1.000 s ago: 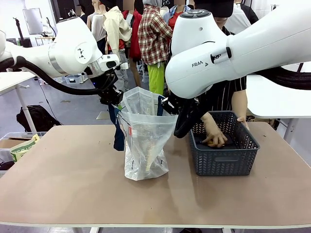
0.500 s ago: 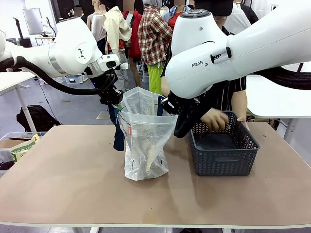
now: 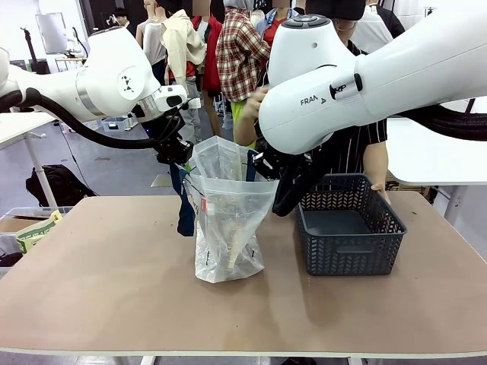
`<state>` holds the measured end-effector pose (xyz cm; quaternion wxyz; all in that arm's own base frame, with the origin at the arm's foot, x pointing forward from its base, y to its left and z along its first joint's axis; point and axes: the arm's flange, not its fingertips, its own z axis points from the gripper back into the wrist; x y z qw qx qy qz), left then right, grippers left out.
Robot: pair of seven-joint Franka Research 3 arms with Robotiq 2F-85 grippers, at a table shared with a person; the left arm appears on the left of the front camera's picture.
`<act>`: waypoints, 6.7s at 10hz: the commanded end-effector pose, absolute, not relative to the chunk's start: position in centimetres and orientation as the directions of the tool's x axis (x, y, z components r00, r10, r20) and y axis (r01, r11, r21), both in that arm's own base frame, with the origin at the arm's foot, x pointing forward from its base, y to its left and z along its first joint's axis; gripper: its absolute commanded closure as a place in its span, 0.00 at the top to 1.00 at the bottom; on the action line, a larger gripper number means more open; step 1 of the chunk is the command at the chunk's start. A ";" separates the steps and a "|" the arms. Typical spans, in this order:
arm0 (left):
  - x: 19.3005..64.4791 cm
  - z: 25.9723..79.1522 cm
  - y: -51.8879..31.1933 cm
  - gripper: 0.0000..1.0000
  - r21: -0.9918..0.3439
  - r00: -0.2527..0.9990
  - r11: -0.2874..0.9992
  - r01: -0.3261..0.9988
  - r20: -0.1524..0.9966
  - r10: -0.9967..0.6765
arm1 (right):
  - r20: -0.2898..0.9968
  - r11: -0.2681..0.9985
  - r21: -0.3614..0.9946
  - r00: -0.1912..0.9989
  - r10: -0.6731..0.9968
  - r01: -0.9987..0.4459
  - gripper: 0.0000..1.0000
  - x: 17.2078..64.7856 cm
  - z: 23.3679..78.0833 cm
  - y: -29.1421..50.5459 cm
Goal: Transfer purchased items from the store into the shopping bag.
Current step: Move the Reusable shopping bag to the right side of the table.
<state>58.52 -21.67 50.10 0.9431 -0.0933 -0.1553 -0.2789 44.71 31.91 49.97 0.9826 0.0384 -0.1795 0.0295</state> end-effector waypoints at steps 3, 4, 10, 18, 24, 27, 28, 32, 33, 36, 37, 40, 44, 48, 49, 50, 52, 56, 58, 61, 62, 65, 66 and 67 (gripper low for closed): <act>58.6 50.5 -21.5 0.00 -0.071 0.798 0.832 0.550 0.340 -0.498 | 0.351 0.996 0.060 0.935 0.044 -0.069 0.00 44.5 49.9 31.7; 58.6 50.5 -21.5 0.00 -0.071 0.798 0.832 0.550 0.340 -0.498 | 0.351 0.996 0.060 0.935 0.044 -0.069 0.00 44.5 49.9 31.7; 58.6 50.5 -21.5 0.00 -0.071 0.798 0.832 0.550 0.340 -0.498 | 0.351 0.996 0.060 0.935 0.044 -0.069 0.00 44.5 49.9 31.7; 58.4 50.1 -22.9 0.00 -0.143 0.784 0.799 0.584 0.355 -0.509 | 0.339 0.986 0.024 0.929 0.150 -0.167 0.00 45.2 49.9 35.5; 57.4 51.3 -23.1 0.77 -0.299 0.826 0.794 0.530 0.392 -0.404 | 0.355 0.976 0.002 0.913 0.201 -0.216 0.00 44.9 50.6 37.6; 57.4 51.1 -23.2 0.77 -0.377 0.825 0.747 0.548 0.391 -0.408 | 0.354 0.961 0.046 0.904 0.241 -0.274 0.00 45.1 51.4 38.7; 57.7 50.8 -23.4 0.77 -0.393 0.826 0.736 0.551 0.379 -0.417 | 0.356 0.958 0.044 0.901 0.250 -0.284 0.00 45.6 51.3 39.1; 57.6 51.1 -23.4 0.77 -0.443 0.820 0.700 0.559 0.417 -0.392 | 0.348 0.945 0.048 0.892 0.288 -0.324 0.00 45.8 50.7 39.9; 57.5 51.3 -23.3 0.77 -0.464 0.818 0.685 0.562 0.433 -0.378 | 0.345 0.945 0.043 0.892 0.291 -0.325 0.00 45.9 50.6 40.1; 57.4 51.1 -23.6 0.77 -0.501 0.822 0.660 0.560 0.435 -0.367 | 0.350 0.936 0.051 0.884 0.310 -0.348 0.00 45.9 50.7 40.9; 57.4 51.1 -23.8 0.77 -0.506 0.818 0.650 0.567 0.439 -0.372 | 0.349 0.934 0.049 0.883 0.315 -0.353 0.00 46.1 50.7 41.2; 57.6 50.9 -24.6 0.77 -0.501 0.801 0.628 0.595 0.436 -0.411 | 0.358 0.927 0.051 0.874 0.330 -0.371 0.00 46.3 50.9 42.1; 57.6 50.9 -25.1 0.77 -0.514 0.762 0.563 0.647 0.464 -0.451 | 0.351 0.924 0.049 0.873 0.340 -0.379 0.00 46.4 50.6 42.5; 58.0 50.7 -25.3 0.77 -0.548 0.735 0.491 0.677 0.486 -0.472 | 0.357 0.917 0.050 0.865 0.353 -0.395 0.00 46.4 50.4 42.9; 58.3 50.4 -25.6 0.77 -0.547 0.743 0.503 0.669 0.471 -0.475 | 0.355 0.917 0.050 0.865 0.354 -0.396 0.00 46.3 50.3 42.9; 58.4 50.2 -26.1 0.77 -0.542 0.743 0.509 0.669 0.462 -0.484 | 0.354 0.918 0.051 0.866 0.352 -0.394 0.00 46.3 50.3 42.9; 58.6 50.2 -26.6 0.77 -0.547 0.715 0.462 0.698 0.495 -0.494 | 0.354 0.917 0.051 0.866 0.353 -0.395 0.00 46.3 50.3 42.9; 59.3 49.3 -27.7 0.77 -0.538 0.743 0.514 0.668 0.444 -0.501 | 0.353 0.916 0.052 0.865 0.356 -0.398 0.00 46.2 50.2 42.9; 59.6 49.0 -28.2 0.58 -0.528 0.748 0.531 0.663 0.438 -0.499 | 0.358 0.915 0.049 0.862 0.359 -0.401 0.00 46.1 50.3 42.9; 59.1 49.5 -28.4 0.02 -0.498 0.741 0.548 0.671 0.428 -0.518 | 0.362 0.915 0.049 0.861 0.357 -0.400 0.00 45.9 50.3 42.7; 59.2 49.5 -28.3 0.00 -0.494 0.744 0.556 0.668 0.424 -0.517 | 0.361 0.916 0.050 0.863 0.354 -0.397 0.00 46.0 50.3 42.7; 59.1 49.5 -28.4 0.00 -0.503 0.739 0.544 0.672 0.410 -0.534 | 0.361 0.921 0.055 0.868 0.341 -0.385 0.00 45.8 50.3 42.6; 59.1 49.4 -28.3 0.00 -0.501 0.740 0.547 0.671 0.408 -0.535 | 0.355 0.928 0.050 0.876 0.328 -0.369 0.00 45.9 50.3 42.6; 59.2 49.3 -28.3 0.00 -0.500 0.744 0.553 0.667 0.403 -0.534 | 0.356 0.927 0.052 0.874 0.331 -0.372 0.00 46.0 50.3 42.6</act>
